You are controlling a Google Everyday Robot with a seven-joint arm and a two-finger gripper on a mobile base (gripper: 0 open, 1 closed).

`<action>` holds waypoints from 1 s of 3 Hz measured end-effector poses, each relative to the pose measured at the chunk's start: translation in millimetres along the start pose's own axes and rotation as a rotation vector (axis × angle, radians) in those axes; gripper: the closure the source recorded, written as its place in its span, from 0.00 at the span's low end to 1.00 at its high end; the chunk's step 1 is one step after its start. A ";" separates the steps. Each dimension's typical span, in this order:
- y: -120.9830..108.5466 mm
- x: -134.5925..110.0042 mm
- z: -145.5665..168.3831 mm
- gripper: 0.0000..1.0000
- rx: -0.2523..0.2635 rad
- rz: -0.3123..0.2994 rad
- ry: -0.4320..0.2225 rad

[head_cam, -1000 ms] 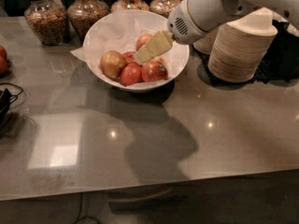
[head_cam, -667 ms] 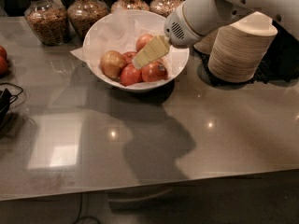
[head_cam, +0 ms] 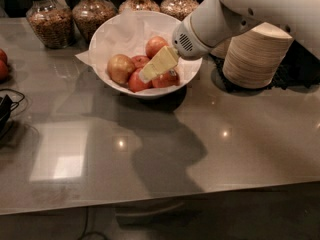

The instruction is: Pick apple from white bowl

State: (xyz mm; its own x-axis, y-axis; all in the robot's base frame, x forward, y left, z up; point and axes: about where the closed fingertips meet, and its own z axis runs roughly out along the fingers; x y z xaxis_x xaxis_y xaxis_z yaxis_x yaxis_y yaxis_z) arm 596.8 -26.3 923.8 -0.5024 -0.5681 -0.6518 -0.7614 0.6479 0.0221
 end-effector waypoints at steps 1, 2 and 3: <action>3.0 -1.8 3.1 0.03 -0.051 -0.052 -0.038; 1.4 1.9 -0.7 0.07 -0.114 -0.153 -0.094; 2.3 8.9 -4.8 0.07 -0.164 -0.279 -0.144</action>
Offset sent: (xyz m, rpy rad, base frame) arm -0.0075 -0.0156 -0.0022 0.0432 -0.2365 0.4596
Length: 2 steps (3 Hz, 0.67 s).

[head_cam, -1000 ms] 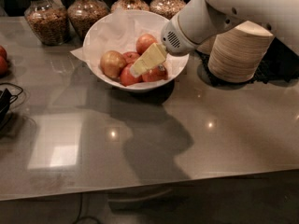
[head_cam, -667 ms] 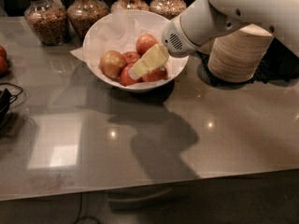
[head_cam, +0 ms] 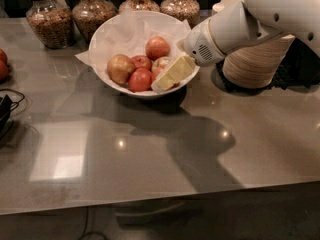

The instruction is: Pick apple from white bowl

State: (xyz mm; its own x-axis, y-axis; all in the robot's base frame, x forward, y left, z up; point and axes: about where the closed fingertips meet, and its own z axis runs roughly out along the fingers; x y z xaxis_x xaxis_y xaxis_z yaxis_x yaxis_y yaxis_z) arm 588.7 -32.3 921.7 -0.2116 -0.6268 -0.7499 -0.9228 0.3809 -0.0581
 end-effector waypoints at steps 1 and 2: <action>4.1 1.1 -8.8 0.02 -0.004 -0.179 -0.001; 5.2 0.4 -7.5 0.00 -0.007 -0.242 -0.001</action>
Offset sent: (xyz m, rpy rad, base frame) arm -0.0057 -0.0042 0.0039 -0.0449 -0.0974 0.0996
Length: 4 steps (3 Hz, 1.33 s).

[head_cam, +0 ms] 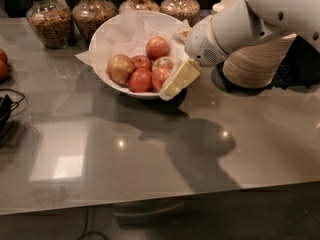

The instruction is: Pick apple from white bowl

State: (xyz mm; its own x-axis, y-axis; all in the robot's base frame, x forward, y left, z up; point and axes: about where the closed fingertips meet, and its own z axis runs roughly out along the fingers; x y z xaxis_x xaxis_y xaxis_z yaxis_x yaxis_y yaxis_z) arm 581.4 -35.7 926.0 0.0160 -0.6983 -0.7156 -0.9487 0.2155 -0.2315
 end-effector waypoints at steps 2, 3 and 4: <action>-8.0 -52.0 -5.0 0.00 -0.039 -0.118 -0.107; -12.2 -83.9 -9.7 0.00 -0.065 -0.227 -0.157; -11.6 -84.2 -5.2 0.00 -0.069 -0.234 -0.159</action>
Offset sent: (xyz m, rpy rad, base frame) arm 0.0078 0.0554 0.0915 0.0984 -0.1774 0.2838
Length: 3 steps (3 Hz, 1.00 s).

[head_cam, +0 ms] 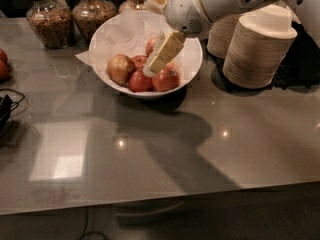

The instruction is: Pick apple from white bowl

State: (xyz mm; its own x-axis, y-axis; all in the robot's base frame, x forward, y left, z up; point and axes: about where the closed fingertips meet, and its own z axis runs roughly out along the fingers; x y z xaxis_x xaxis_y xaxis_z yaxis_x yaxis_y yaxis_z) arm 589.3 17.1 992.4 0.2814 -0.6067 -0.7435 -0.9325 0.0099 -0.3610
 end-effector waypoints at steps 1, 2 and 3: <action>-2.2 1.3 12.7 0.02 -0.013 -0.011 0.001; -7.7 1.7 27.5 0.10 -0.038 -0.024 0.005; -12.3 6.5 40.1 0.24 -0.068 -0.043 0.024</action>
Offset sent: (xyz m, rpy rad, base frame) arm 0.0254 0.0307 -0.0198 -0.0359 0.0057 0.0629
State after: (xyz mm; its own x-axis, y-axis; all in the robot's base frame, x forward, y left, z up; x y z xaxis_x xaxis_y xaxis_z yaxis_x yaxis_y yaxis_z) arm 611.7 44.9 969.5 0.3165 -0.6245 -0.7140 -0.9333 -0.0702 -0.3522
